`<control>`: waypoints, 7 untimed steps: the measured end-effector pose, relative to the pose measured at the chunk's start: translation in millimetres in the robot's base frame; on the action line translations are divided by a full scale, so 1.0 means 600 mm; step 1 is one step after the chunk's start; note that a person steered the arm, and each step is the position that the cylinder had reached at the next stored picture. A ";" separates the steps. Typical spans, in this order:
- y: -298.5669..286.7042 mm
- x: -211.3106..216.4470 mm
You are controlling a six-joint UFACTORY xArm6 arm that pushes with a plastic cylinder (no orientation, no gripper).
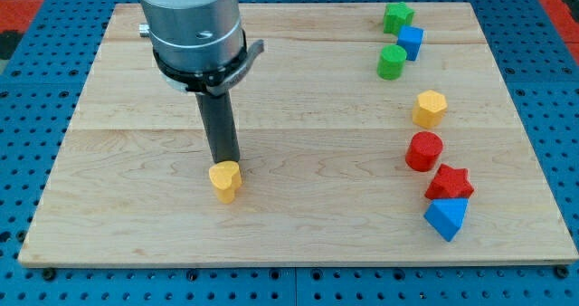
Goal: Slide the yellow hexagon towards the center
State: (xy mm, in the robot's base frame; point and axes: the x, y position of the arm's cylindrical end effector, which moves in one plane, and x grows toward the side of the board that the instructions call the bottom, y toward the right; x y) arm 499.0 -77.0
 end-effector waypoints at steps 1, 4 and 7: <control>0.013 0.022; 0.201 -0.167; 0.487 -0.191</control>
State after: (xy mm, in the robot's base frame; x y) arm 384.3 215.3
